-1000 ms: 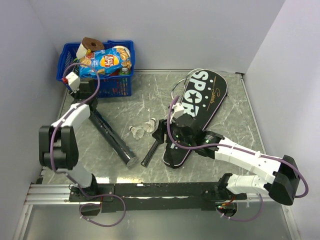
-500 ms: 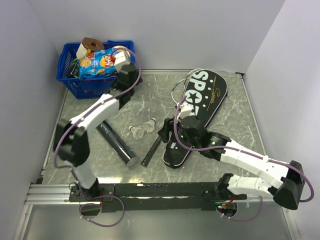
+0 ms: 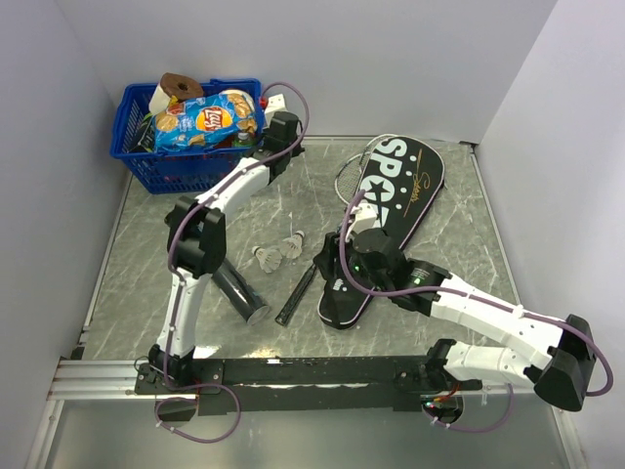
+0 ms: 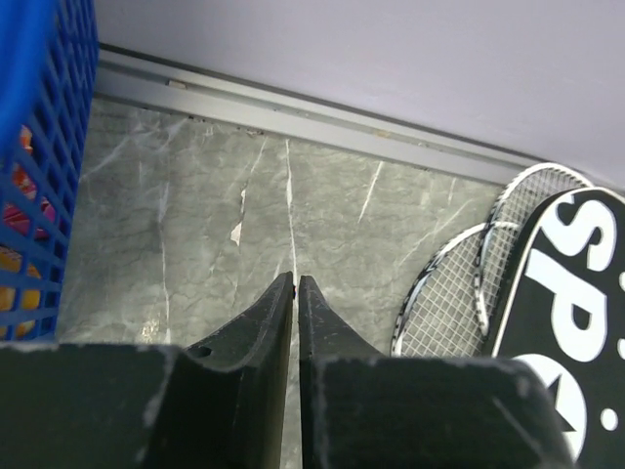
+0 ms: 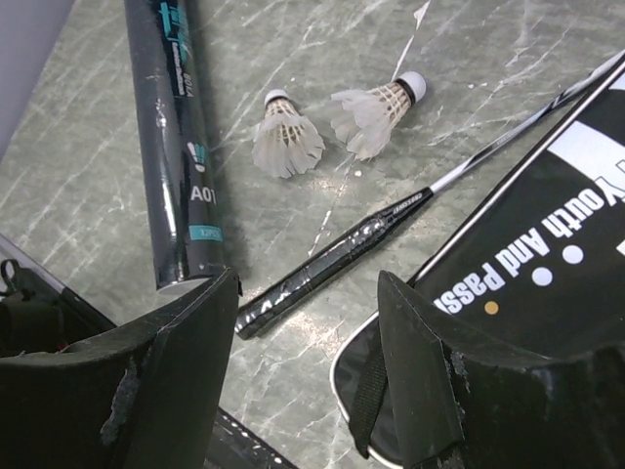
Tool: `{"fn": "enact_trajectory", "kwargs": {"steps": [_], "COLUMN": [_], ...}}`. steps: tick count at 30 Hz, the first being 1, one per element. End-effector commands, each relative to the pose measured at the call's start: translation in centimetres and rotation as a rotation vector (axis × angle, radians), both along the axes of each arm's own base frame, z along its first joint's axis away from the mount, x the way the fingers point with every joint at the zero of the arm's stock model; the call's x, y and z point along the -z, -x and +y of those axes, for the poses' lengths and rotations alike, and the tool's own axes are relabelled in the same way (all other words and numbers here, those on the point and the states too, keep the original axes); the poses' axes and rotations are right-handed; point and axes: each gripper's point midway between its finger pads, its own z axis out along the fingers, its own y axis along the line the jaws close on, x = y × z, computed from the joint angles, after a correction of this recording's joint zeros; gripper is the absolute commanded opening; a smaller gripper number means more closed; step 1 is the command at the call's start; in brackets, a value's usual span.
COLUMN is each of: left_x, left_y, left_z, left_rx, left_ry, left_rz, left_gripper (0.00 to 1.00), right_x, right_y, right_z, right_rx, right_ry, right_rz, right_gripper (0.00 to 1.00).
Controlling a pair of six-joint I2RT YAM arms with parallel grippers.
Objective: Pack up the badminton gear
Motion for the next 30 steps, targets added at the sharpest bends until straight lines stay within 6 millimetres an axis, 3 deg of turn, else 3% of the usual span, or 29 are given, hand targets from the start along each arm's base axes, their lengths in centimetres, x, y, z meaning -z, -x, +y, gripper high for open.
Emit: {"fn": "enact_trajectory", "kwargs": {"steps": [1,5,8,15,16,18,19,21,22,23,30], "left_x": [-1.5,0.2,0.5,1.9,1.3,2.0,1.2,1.9,1.1,1.7,1.1], "left_y": [-0.8,-1.3,-1.9,-2.2,-2.2,-1.9,-1.6,-1.0,-0.8,-0.3,1.1], "left_z": [-0.5,1.4,3.9,13.4,14.4,16.9,17.9,19.9,20.8,22.0,26.8], "left_rx": [-0.002,-0.080,-0.159,-0.346,-0.364,-0.403,-0.422,-0.454,-0.469,-0.489,-0.567], "left_ry": [-0.001,-0.059,-0.078,-0.086,-0.087,-0.109,-0.111,-0.121,-0.112,-0.110,-0.134], "left_rz": [-0.029,-0.013,-0.002,0.029,0.024,0.039,0.026,0.043,0.027,0.041,0.046], "left_gripper": [0.13,0.12,0.09,0.09,0.08,0.06,0.06,0.05,0.05,0.04,0.04], "right_x": [0.0,0.1,0.3,0.8,1.0,1.2,1.3,1.4,1.3,1.4,1.6], "right_y": [-0.3,0.3,0.7,1.1,1.2,1.3,1.3,1.4,1.5,1.5,1.8], "right_z": [0.6,1.0,1.3,1.7,1.9,2.1,2.3,2.5,2.7,2.8,3.4], "right_rx": [-0.022,-0.051,-0.071,-0.097,-0.107,-0.112,-0.117,-0.123,-0.131,-0.133,-0.150], "right_ry": [-0.005,-0.030,-0.040,-0.055,-0.058,-0.060,-0.060,-0.061,-0.066,-0.067,-0.067], "right_rz": [-0.010,0.002,0.014,0.031,0.037,0.043,0.051,0.055,0.059,0.064,0.075], "right_gripper": [0.66,0.66,0.66,0.66,0.65,0.65,0.65,0.65,0.65,0.65,0.64]}}
